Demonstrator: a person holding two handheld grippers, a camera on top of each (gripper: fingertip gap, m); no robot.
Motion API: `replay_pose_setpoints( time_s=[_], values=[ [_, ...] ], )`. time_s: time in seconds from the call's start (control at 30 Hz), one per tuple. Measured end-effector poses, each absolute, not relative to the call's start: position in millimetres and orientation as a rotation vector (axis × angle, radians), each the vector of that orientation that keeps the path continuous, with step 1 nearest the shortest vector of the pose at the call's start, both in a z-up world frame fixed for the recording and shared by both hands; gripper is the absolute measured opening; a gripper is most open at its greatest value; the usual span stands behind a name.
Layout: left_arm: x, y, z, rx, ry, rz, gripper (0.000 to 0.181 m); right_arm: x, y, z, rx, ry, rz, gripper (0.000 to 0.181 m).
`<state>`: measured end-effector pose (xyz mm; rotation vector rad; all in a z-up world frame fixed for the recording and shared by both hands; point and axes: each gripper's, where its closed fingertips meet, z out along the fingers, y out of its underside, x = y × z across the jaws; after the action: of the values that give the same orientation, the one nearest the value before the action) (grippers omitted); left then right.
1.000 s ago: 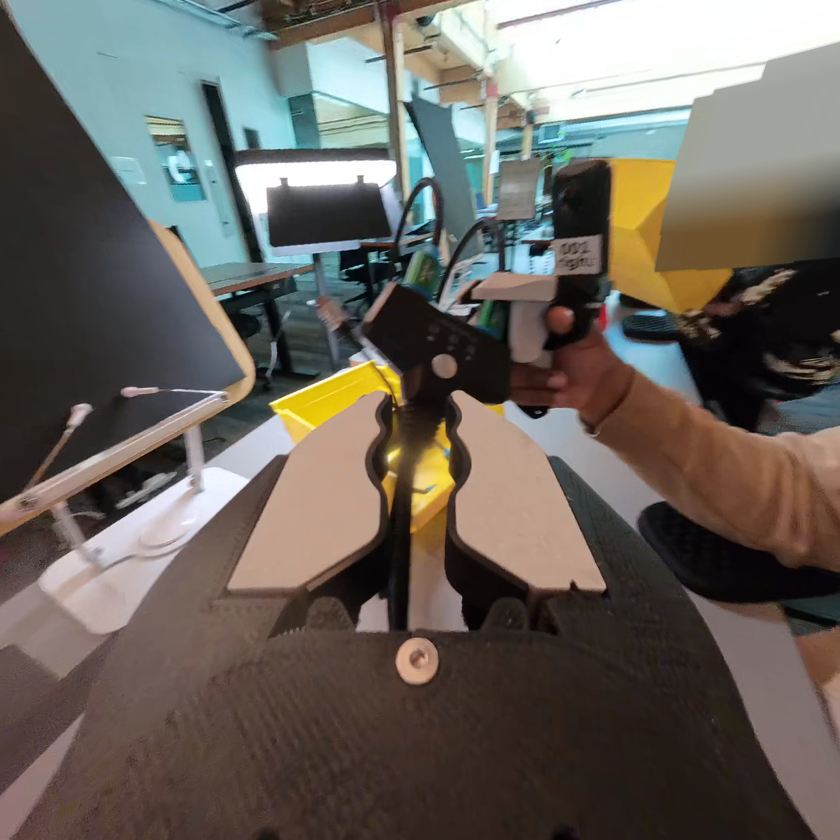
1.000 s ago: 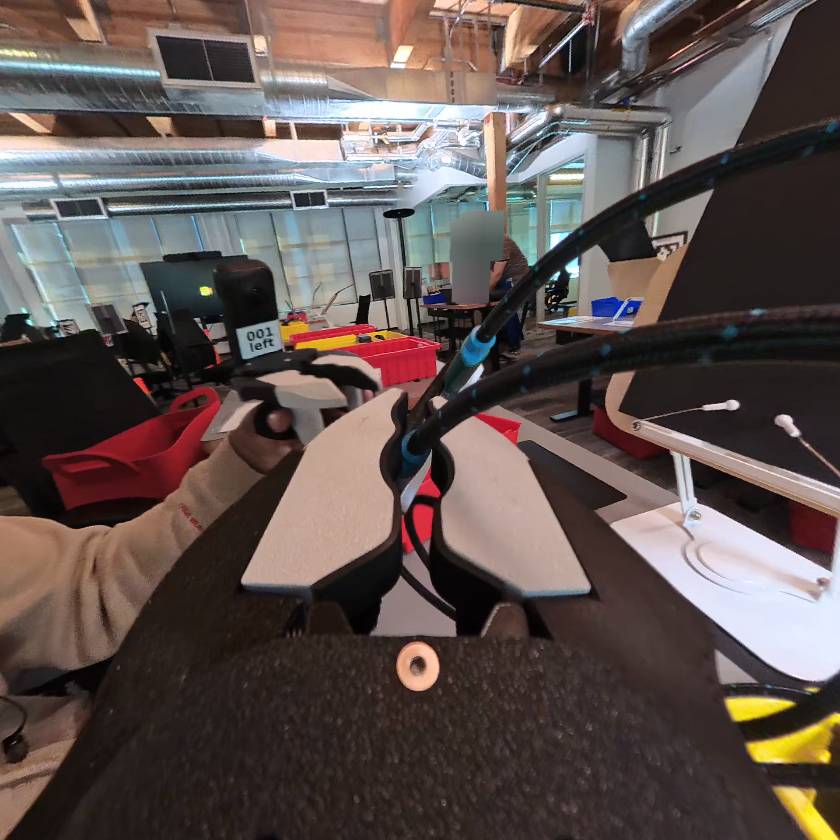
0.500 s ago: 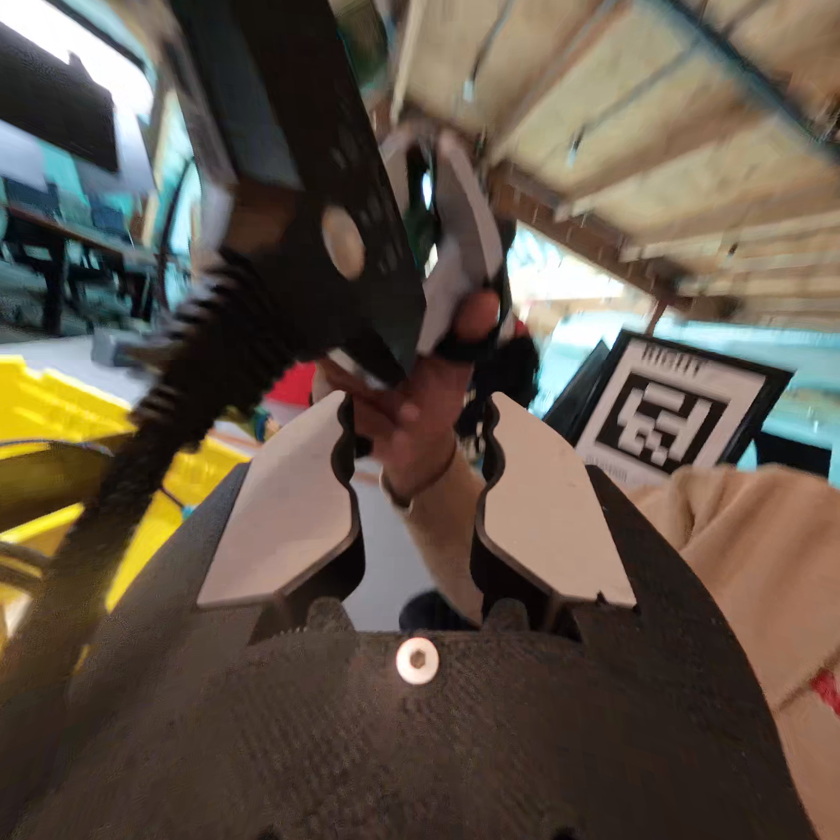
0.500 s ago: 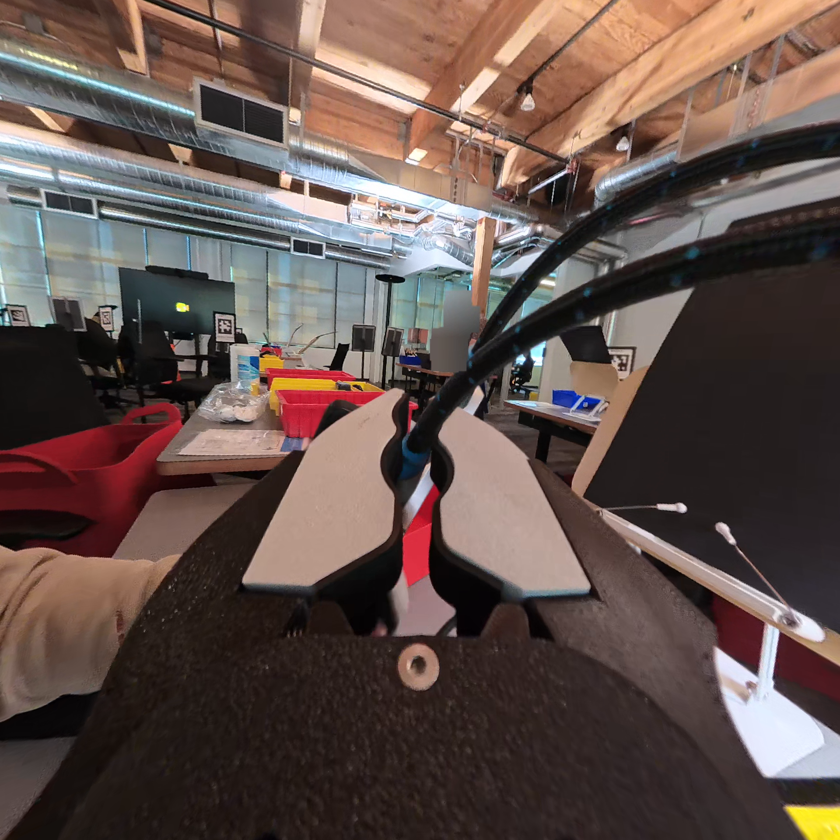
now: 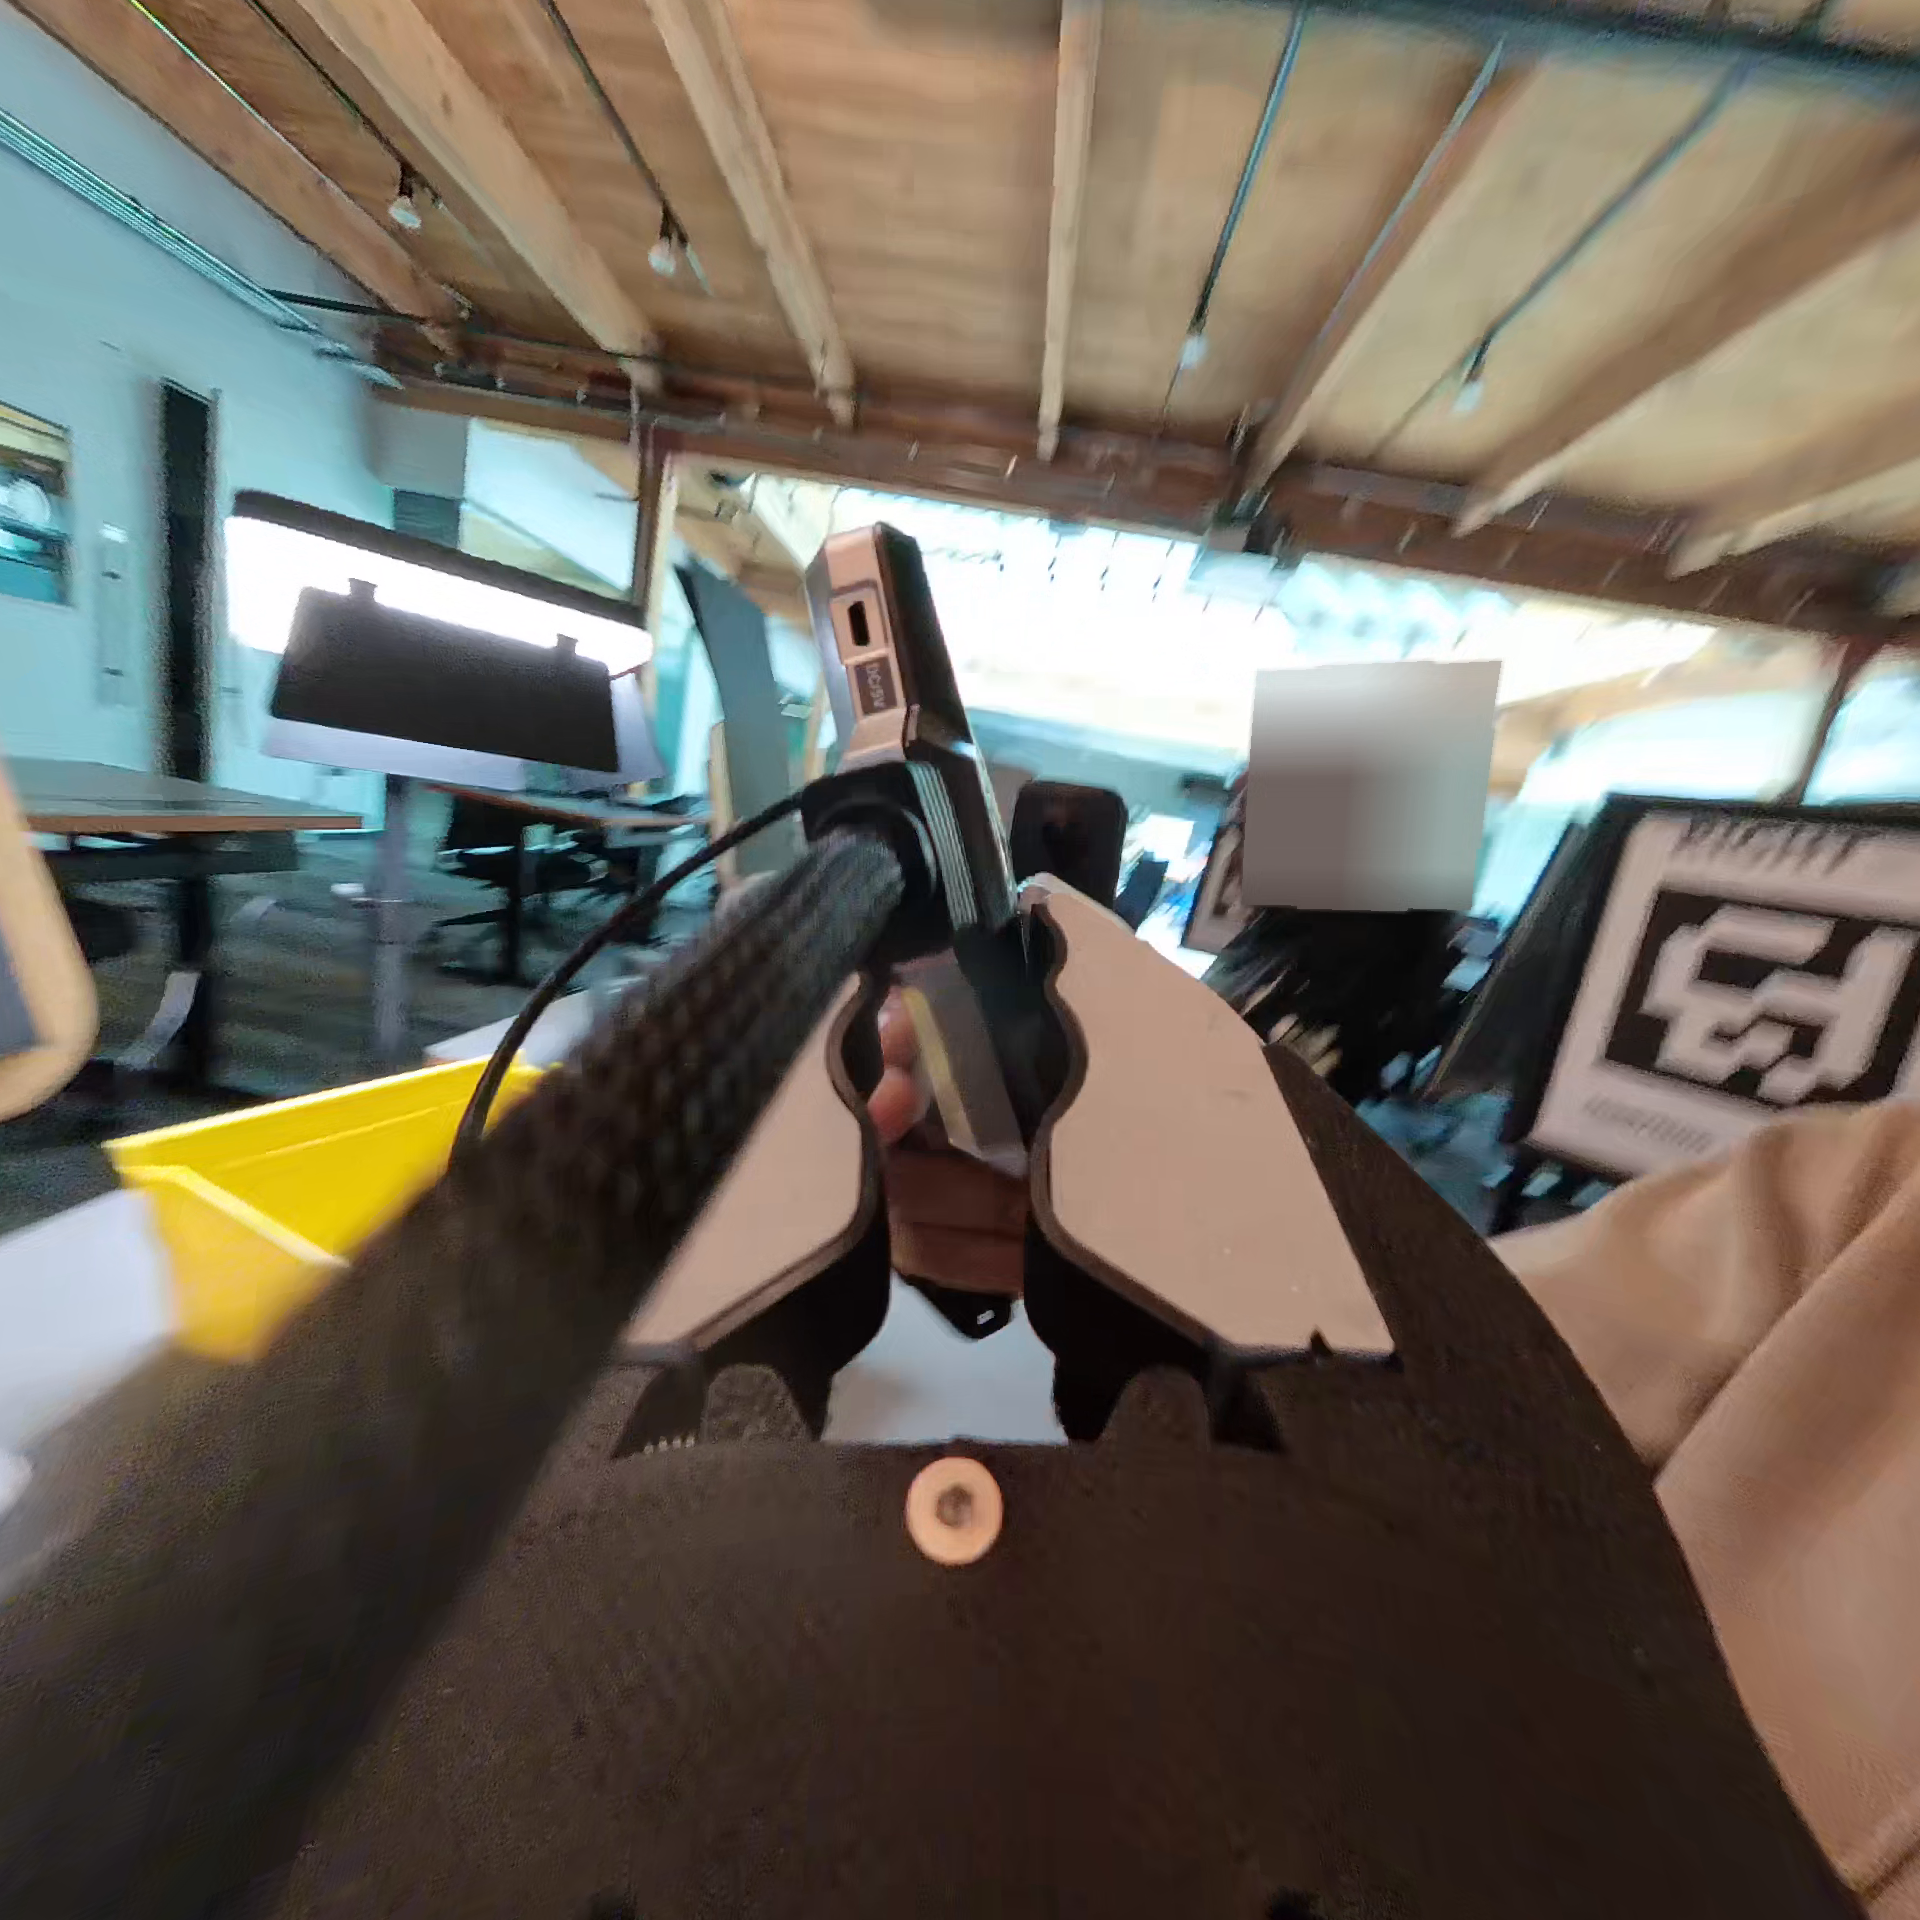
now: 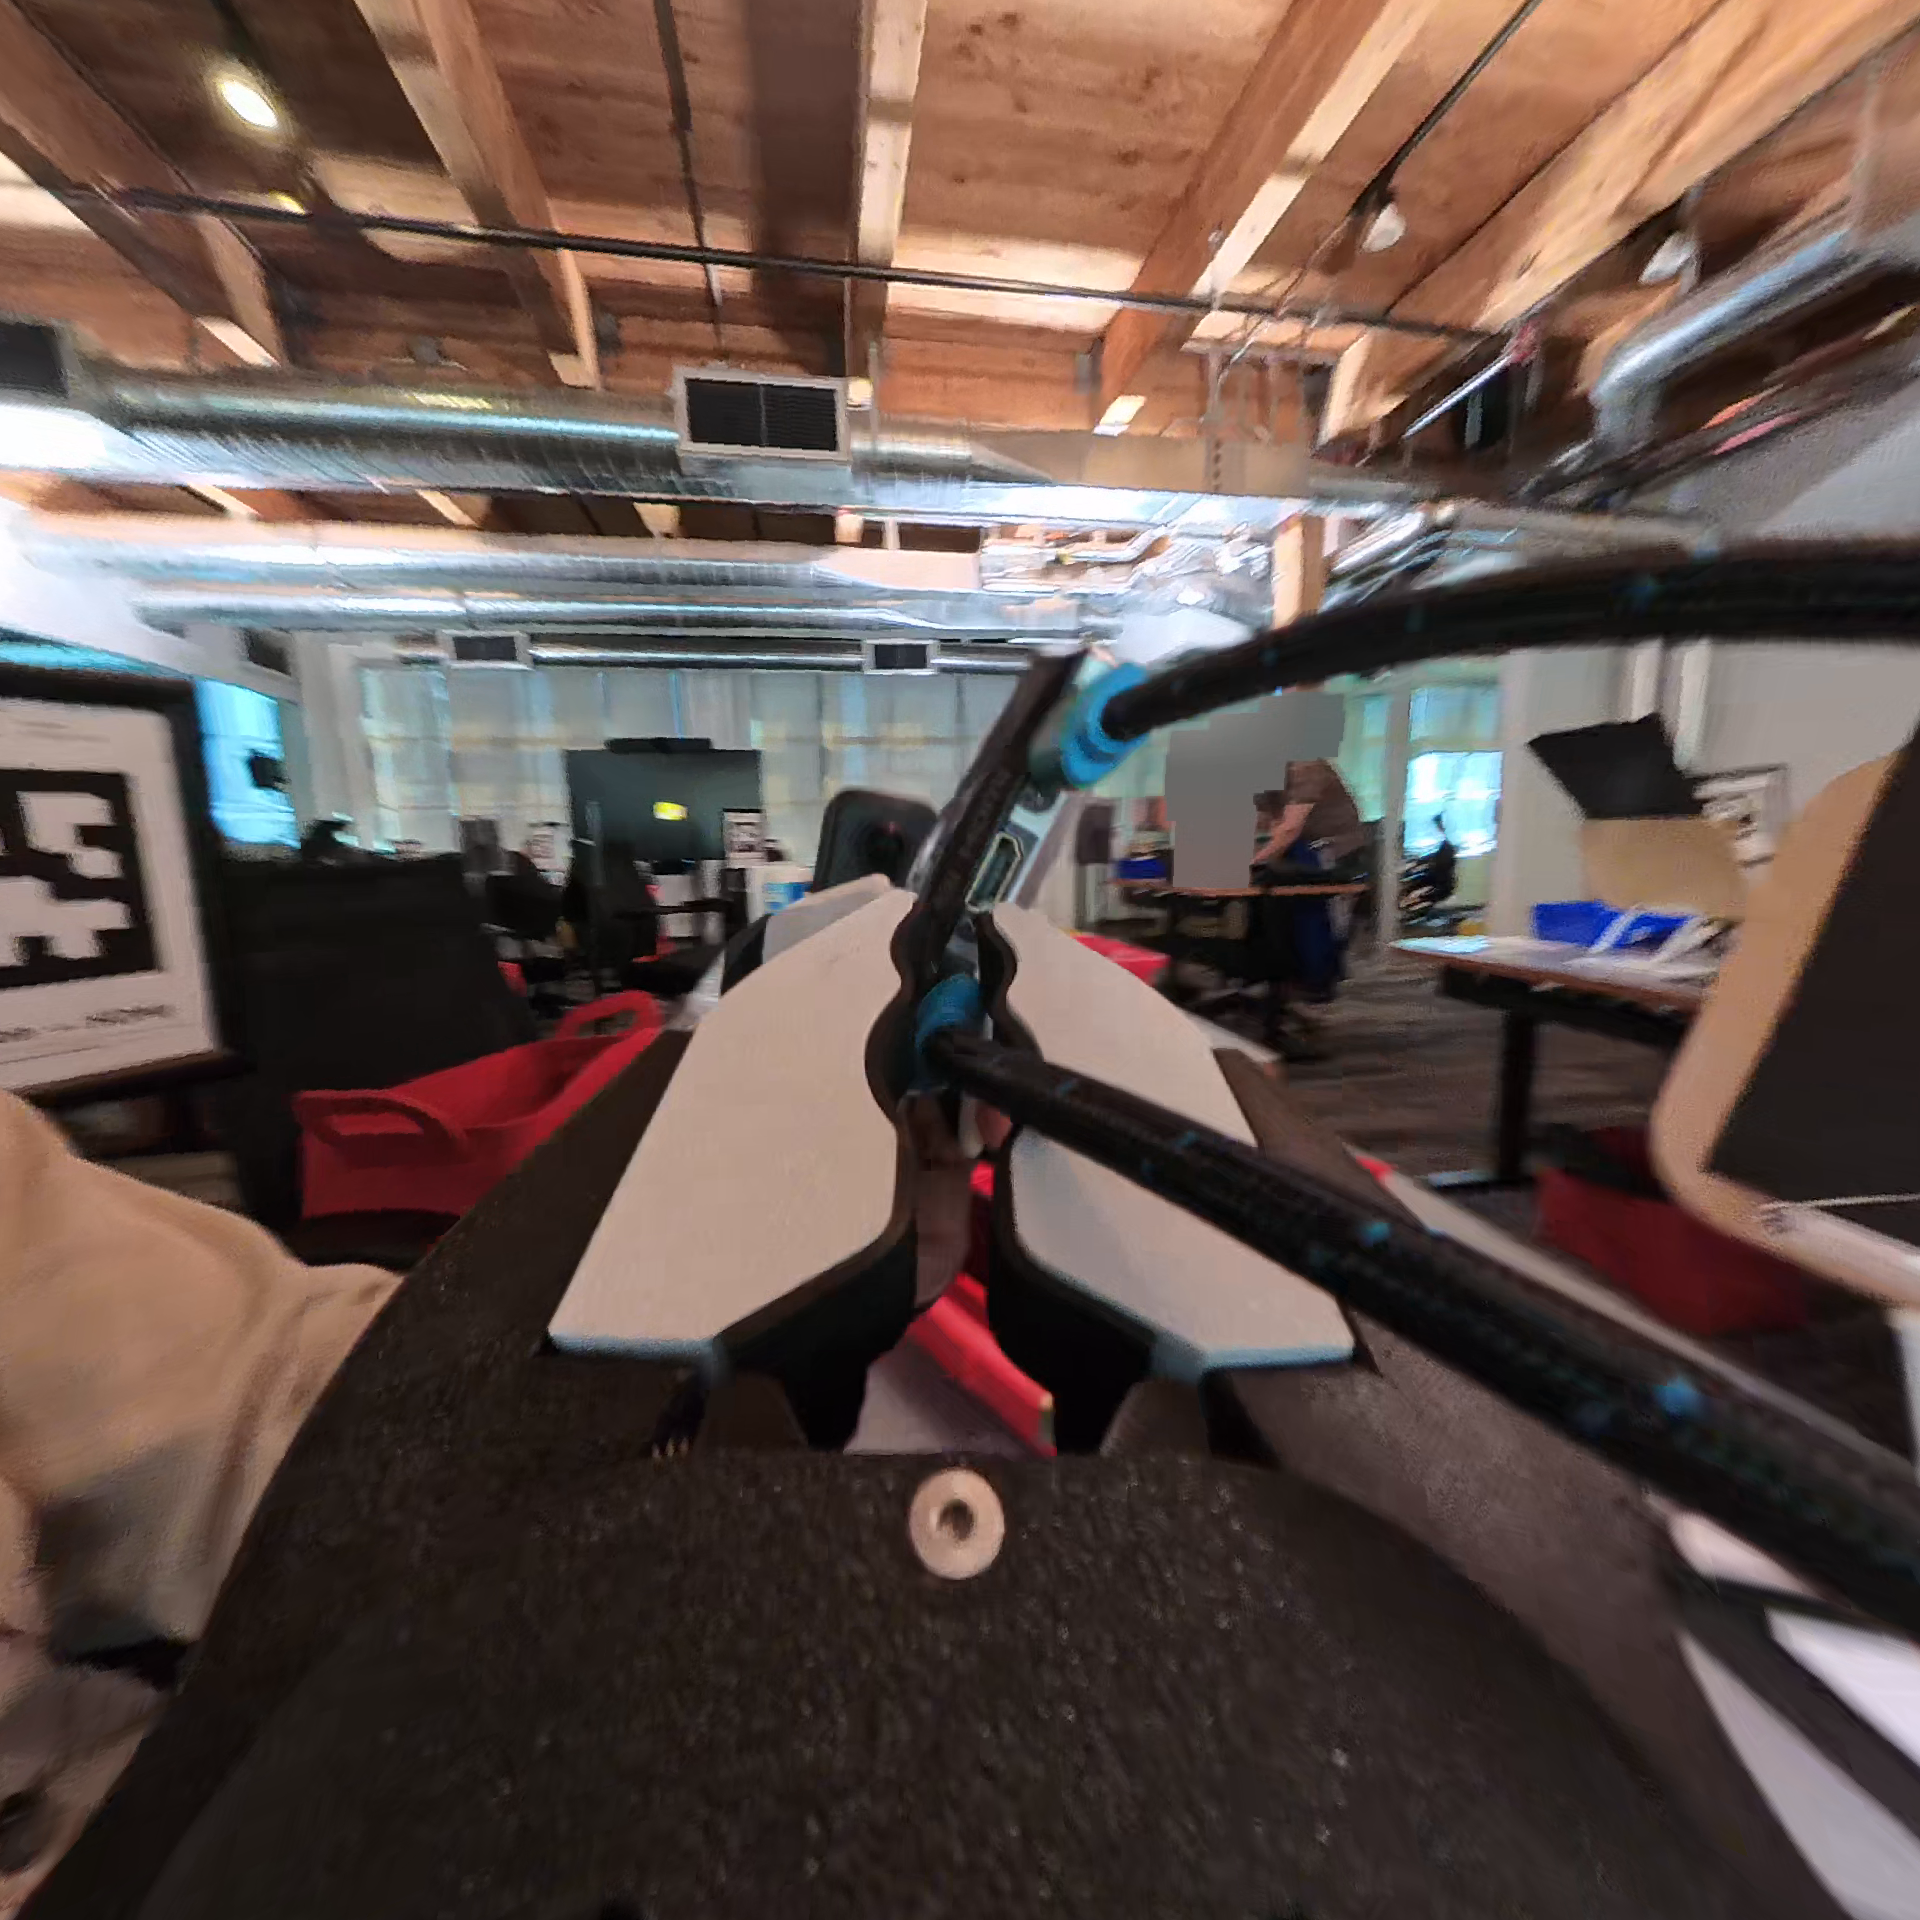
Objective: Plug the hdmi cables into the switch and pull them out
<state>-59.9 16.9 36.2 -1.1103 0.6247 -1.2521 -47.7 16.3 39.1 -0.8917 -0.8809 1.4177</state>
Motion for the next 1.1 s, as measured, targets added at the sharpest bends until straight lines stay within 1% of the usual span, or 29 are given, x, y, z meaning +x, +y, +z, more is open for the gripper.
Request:
replay_pose_setpoints(
  time_s=[0.03,0.1,0.17,0.4,0.5,0.87,1.1],
  values=[
    [-61,14,36,-1.134,0.680,-1.158,0.027,-50,15,37,-0.912,-0.891,1.488,0.010],
    [-63,7,38,-1.155,0.768,-1.020,0.025,-52,10,33,-0.927,-0.932,1.591,0.011],
    [-68,-1,42,-1.162,0.809,-0.986,0.025,-54,2,27,-0.926,-1.006,1.620,0.012],
    [-75,-6,42,-1.172,0.839,-1.047,0.026,-61,-8,17,-0.923,-1.119,1.519,0.016],
    [-70,-5,39,-1.155,0.844,-1.071,0.026,-60,-8,19,-0.911,-1.108,1.504,0.012],
    [-62,-8,33,-1.159,0.888,-0.983,0.029,-54,-12,19,-0.884,-1.150,1.494,0.012],
    [-61,-9,31,-1.160,0.907,-1.018,0.024,-55,-11,16,-0.882,-1.166,1.466,0.012]
  ],
)
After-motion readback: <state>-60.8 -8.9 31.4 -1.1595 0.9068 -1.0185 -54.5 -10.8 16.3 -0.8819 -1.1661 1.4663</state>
